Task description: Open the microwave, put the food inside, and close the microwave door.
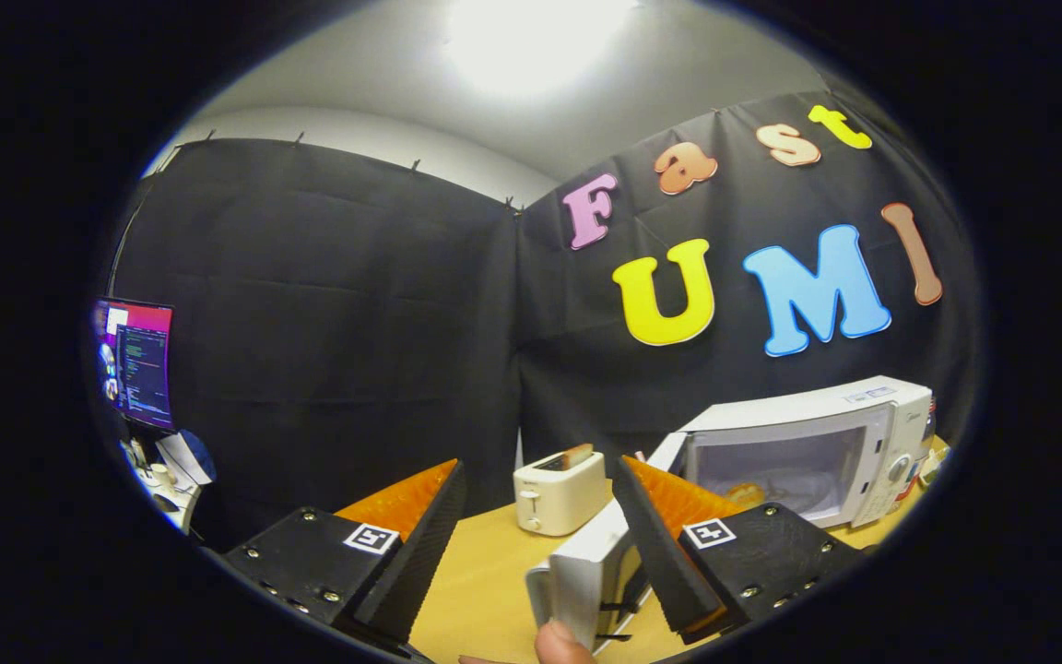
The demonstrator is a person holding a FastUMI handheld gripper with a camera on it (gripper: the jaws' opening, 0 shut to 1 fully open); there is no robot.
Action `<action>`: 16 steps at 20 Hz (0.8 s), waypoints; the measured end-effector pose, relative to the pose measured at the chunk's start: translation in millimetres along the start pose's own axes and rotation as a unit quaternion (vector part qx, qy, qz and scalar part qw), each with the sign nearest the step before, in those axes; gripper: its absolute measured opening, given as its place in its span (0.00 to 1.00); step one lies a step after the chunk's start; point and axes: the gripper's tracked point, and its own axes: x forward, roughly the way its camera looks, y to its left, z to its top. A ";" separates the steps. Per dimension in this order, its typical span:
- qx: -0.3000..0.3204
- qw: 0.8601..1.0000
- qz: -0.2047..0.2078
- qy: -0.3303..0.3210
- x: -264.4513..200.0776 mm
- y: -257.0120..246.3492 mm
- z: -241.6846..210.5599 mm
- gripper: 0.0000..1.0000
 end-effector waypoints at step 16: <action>-0.024 0.997 0.023 0.075 28.8 37.2 -100.8 0.41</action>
